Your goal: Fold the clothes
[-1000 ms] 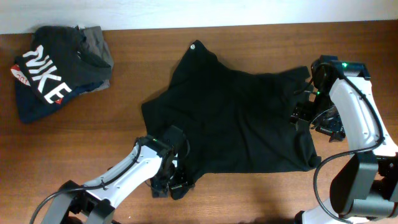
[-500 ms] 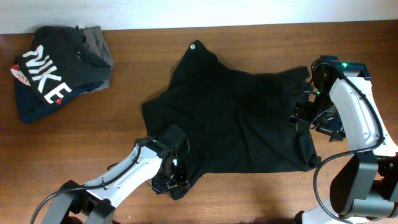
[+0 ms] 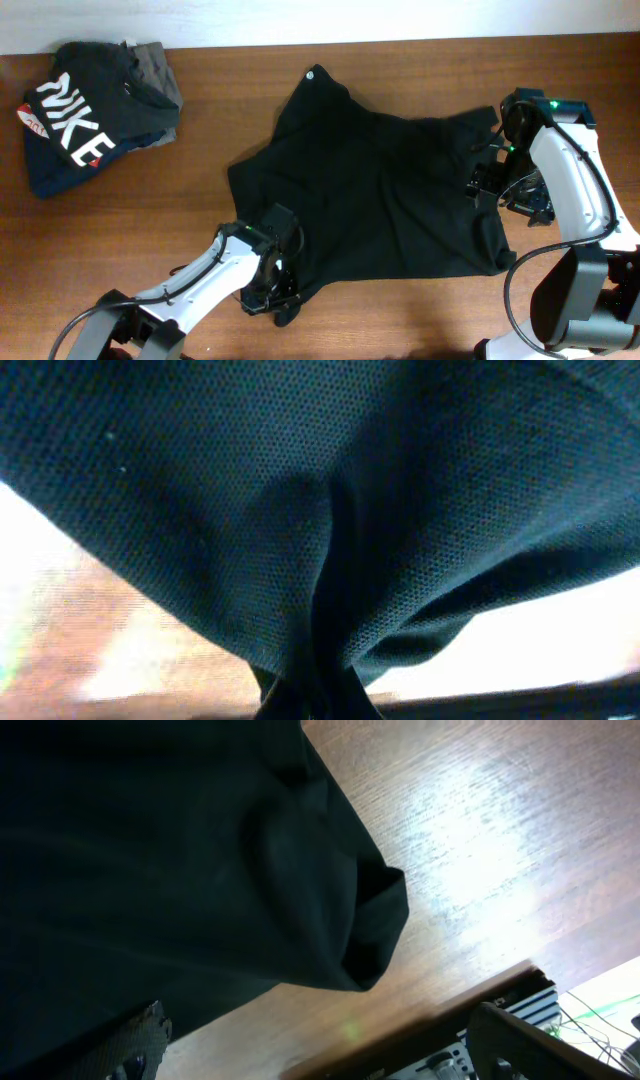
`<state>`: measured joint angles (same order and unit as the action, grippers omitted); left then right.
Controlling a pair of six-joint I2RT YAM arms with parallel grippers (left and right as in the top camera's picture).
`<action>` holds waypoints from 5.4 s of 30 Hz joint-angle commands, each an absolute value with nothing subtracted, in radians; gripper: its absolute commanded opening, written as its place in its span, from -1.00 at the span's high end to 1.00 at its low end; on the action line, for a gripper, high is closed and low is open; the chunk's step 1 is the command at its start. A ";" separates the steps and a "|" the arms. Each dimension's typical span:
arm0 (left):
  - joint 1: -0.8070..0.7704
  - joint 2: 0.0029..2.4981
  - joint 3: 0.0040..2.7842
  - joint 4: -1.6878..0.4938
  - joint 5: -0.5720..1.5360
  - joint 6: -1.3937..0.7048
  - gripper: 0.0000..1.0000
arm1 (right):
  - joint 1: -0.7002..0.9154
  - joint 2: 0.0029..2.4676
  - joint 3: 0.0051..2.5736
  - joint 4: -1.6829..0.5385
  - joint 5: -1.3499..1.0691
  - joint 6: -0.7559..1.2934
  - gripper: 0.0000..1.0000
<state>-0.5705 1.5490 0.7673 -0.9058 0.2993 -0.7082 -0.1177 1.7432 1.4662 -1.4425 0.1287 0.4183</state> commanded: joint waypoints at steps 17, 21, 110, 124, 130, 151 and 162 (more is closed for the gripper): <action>-0.501 1.526 1.089 -1.026 0.154 -0.650 0.98 | -0.111 1.555 1.402 -1.508 0.024 0.615 -0.98; -0.501 1.526 1.089 -1.015 0.138 -0.651 0.99 | -0.112 1.446 1.264 -1.441 -0.036 0.624 -0.98; -0.501 1.503 2.012 -1.289 -0.255 -0.444 0.99 | -0.113 1.349 1.789 -1.351 0.209 0.542 0.92; -0.501 1.498 2.585 -1.498 -0.297 -0.387 0.99 | -0.112 1.349 2.410 -1.617 0.099 0.437 0.93; -0.501 1.509 2.638 -1.433 -0.395 -0.386 0.99 | -0.112 1.380 2.423 -1.540 0.083 0.434 0.90; -0.379 1.964 2.642 -0.767 -0.525 -0.057 0.99 | -0.148 1.796 2.426 -1.068 -0.195 0.401 0.74; -0.370 1.975 2.616 -1.444 -0.398 -0.333 0.96 | -0.149 1.794 2.331 -1.452 -0.171 0.365 0.92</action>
